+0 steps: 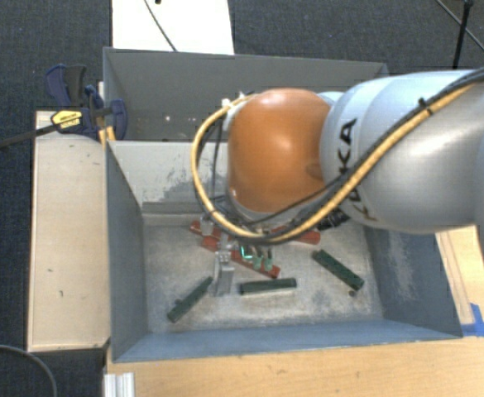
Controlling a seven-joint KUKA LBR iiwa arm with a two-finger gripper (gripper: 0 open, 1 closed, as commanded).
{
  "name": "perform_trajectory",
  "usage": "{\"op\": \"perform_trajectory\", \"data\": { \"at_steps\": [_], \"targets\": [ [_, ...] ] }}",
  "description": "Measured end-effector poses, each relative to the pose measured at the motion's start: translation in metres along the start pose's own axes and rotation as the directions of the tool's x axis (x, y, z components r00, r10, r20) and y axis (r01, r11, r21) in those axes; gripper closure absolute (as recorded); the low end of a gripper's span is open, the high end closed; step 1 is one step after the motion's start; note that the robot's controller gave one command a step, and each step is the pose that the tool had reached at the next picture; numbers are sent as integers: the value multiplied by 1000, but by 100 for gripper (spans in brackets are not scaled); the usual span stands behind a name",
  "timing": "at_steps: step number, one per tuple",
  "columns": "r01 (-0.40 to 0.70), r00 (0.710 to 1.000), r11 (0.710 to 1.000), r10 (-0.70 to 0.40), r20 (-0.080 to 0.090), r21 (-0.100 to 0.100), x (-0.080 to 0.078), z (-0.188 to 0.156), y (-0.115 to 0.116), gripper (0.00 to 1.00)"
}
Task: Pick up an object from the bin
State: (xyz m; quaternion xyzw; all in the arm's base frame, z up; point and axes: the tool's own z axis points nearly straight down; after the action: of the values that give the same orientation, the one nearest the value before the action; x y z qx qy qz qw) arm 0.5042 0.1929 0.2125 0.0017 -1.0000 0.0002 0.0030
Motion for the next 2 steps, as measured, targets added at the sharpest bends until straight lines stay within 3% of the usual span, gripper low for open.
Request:
{"op": "perform_trajectory", "data": {
  "at_steps": [1, 2],
  "targets": [
    [245, 969, 969, -245, 7, 1, 17, 144, 35, 0],
    [459, 888, 888, -459, 12, 2, 21, 111, 40, 0]
  ]
}}
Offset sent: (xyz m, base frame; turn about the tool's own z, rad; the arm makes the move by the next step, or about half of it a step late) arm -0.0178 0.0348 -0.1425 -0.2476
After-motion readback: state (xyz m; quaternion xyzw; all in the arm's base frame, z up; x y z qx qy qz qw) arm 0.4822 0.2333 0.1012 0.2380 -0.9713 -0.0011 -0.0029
